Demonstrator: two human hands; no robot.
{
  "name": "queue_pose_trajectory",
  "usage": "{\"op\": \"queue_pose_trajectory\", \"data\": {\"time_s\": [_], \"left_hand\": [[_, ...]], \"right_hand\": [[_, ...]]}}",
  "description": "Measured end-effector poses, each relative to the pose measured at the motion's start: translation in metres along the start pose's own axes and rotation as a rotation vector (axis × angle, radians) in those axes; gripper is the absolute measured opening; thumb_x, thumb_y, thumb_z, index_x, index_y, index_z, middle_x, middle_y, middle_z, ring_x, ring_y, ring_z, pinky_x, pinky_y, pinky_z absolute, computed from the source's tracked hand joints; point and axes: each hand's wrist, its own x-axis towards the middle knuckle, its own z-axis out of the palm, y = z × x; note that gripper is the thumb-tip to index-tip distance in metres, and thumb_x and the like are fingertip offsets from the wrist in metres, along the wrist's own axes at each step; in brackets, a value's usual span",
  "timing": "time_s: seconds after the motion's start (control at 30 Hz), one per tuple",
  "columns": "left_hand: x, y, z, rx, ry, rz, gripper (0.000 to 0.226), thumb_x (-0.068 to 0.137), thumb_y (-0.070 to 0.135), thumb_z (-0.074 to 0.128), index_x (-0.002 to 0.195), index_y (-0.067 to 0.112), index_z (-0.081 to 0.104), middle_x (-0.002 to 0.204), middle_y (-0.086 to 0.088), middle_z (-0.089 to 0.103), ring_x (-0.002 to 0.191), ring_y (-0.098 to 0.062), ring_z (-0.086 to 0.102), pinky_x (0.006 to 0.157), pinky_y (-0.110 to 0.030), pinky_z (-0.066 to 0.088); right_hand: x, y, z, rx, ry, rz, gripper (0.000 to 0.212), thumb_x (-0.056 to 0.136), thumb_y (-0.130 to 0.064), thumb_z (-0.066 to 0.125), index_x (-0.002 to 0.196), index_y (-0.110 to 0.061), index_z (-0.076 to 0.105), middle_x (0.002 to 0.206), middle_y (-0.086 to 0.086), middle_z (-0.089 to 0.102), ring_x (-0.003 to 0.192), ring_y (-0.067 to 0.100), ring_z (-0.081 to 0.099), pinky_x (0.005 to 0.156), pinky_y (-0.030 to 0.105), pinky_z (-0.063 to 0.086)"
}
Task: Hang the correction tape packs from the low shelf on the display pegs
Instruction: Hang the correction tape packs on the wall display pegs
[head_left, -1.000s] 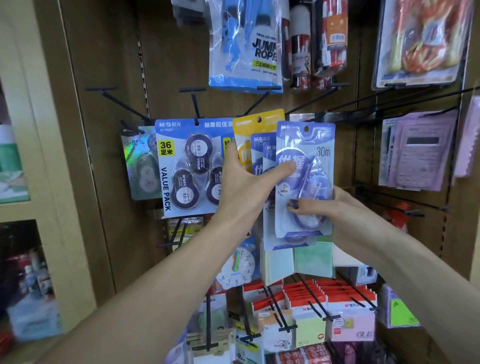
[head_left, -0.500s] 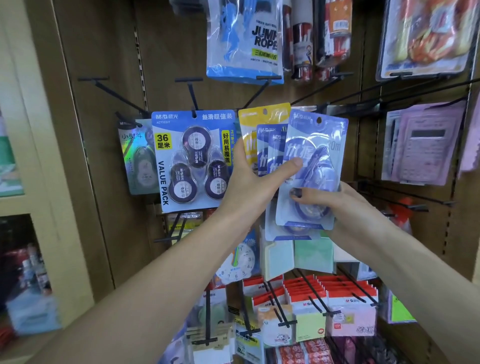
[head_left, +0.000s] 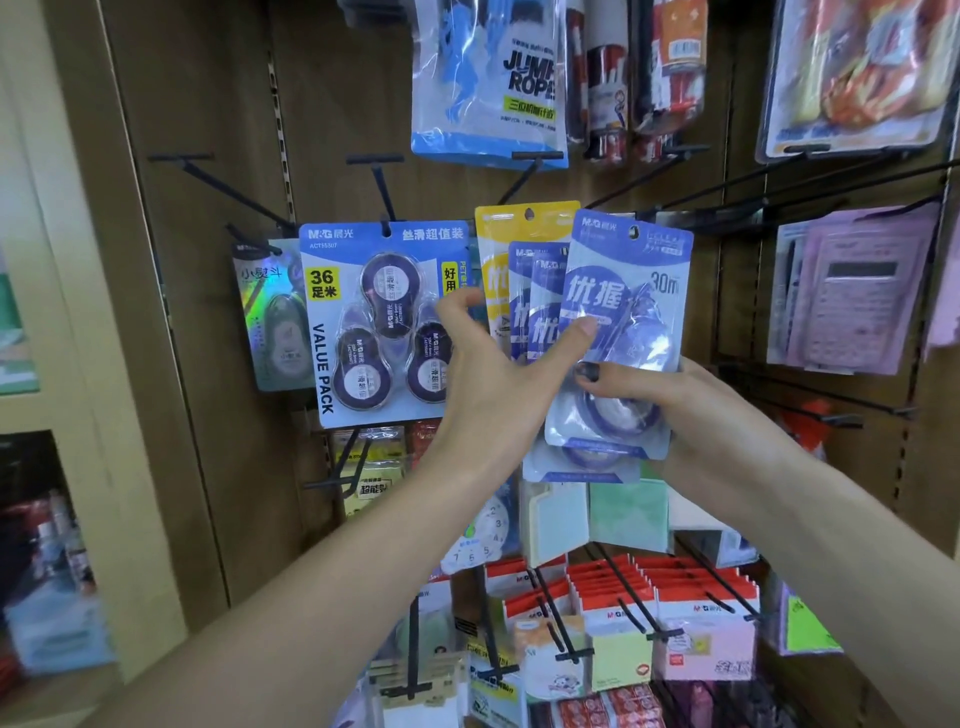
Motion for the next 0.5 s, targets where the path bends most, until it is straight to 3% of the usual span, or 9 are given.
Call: {"op": "queue_pose_trajectory", "data": {"time_s": [0.07,0.13,0.27,0.33,0.43,0.5], "left_hand": [[-0.002,-0.002,0.002,0.041,0.016,0.04,0.073,0.087,0.048,0.081,0.134,0.037,0.027,0.132,0.007,0.058,0.119,-0.014,0.064,0.098,-0.032,0.053],[-0.003,-0.001,0.003,0.083,0.005,0.068,0.065,0.09,0.052,0.076,0.134,0.04,0.029,0.137,0.01,0.055,0.124,-0.018,0.061,0.102,-0.04,0.051],[-0.002,0.0,0.0,0.093,-0.024,0.028,0.059,0.094,0.053,0.071,0.137,0.038,0.034,0.133,0.016,0.057,0.124,-0.01,0.06,0.099,-0.031,0.049],[0.0,0.0,-0.001,0.086,-0.035,-0.034,0.066,0.094,0.054,0.07,0.146,0.035,0.034,0.141,0.013,0.056,0.129,-0.01,0.058,0.106,-0.033,0.048],[0.004,0.001,0.001,0.059,-0.094,-0.155,0.073,0.096,0.06,0.063,0.157,0.038,0.029,0.154,0.006,0.048,0.139,-0.016,0.051,0.118,-0.042,0.041],[0.008,0.001,0.007,0.015,-0.156,-0.248,0.07,0.098,0.064,0.056,0.158,0.048,0.025,0.15,0.012,0.044,0.137,-0.013,0.047,0.113,-0.041,0.038]], "right_hand": [[-0.001,-0.001,0.001,0.004,0.003,-0.003,0.029,0.096,-0.006,0.064,0.124,-0.007,0.068,0.111,0.01,0.079,0.095,0.025,0.078,0.069,0.031,0.061],[-0.001,0.0,0.001,0.015,0.01,0.006,0.031,0.095,-0.006,0.065,0.126,-0.009,0.07,0.116,0.011,0.078,0.103,0.028,0.077,0.075,0.034,0.064],[0.0,-0.001,0.001,0.037,0.021,0.03,0.034,0.091,-0.013,0.069,0.125,-0.012,0.072,0.119,0.01,0.078,0.109,0.029,0.076,0.093,0.043,0.062],[0.002,-0.001,0.001,0.028,0.019,0.04,0.036,0.092,-0.014,0.069,0.128,-0.012,0.07,0.123,0.011,0.077,0.113,0.031,0.074,0.099,0.047,0.059],[0.016,0.001,-0.006,0.083,0.026,0.1,0.036,0.092,-0.017,0.071,0.127,-0.011,0.071,0.123,0.014,0.076,0.114,0.033,0.073,0.101,0.052,0.057],[0.028,0.001,-0.01,0.096,0.022,0.145,0.035,0.092,-0.02,0.071,0.125,-0.01,0.073,0.125,0.013,0.075,0.112,0.029,0.074,0.097,0.046,0.058]]}}
